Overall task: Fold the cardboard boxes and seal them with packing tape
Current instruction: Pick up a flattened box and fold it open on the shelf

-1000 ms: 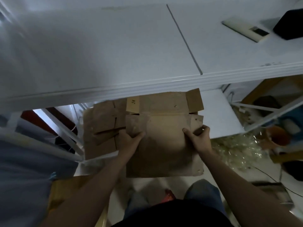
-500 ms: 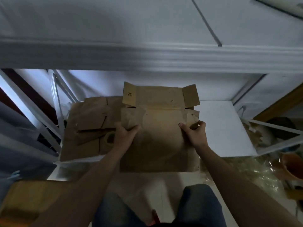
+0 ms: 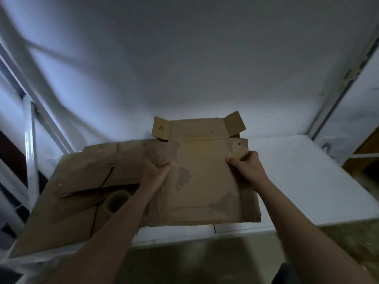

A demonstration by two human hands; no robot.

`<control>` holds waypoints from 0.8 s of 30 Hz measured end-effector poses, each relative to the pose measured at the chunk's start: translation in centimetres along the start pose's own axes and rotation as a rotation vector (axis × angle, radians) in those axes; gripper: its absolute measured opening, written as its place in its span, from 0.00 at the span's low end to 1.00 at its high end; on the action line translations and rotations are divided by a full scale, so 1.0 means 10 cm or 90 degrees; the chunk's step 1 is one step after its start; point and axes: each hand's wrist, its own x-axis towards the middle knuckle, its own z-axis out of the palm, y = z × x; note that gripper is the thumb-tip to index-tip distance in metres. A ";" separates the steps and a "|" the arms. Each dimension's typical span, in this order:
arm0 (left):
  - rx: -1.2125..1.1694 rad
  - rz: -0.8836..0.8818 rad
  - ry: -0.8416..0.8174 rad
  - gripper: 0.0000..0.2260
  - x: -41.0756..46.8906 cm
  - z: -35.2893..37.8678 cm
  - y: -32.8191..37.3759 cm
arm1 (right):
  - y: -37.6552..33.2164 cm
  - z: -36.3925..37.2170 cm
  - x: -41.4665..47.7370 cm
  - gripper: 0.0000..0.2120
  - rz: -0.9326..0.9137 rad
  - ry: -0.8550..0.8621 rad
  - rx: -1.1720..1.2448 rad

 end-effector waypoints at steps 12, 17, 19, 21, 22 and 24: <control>-0.084 0.048 -0.115 0.34 -0.13 -0.07 -0.38 | 0.25 0.03 -0.52 0.39 -0.048 0.050 -0.015; -0.072 0.086 -0.106 0.53 -0.01 -0.15 -0.36 | 0.07 -0.02 -0.52 0.39 -0.118 0.077 -0.028; -0.065 0.077 -0.095 0.58 0.07 -0.11 -0.31 | 0.01 -0.06 -0.40 0.39 -0.135 0.071 -0.036; -0.064 0.064 -0.087 0.60 0.15 -0.04 -0.23 | -0.06 -0.13 -0.26 0.38 -0.149 0.057 -0.038; -0.068 0.050 -0.088 0.59 0.18 0.00 -0.17 | -0.10 -0.18 -0.17 0.38 -0.160 0.051 -0.037; -0.101 0.020 -0.082 0.59 0.24 0.10 -0.01 | -0.22 -0.31 0.01 0.36 -0.192 0.044 -0.047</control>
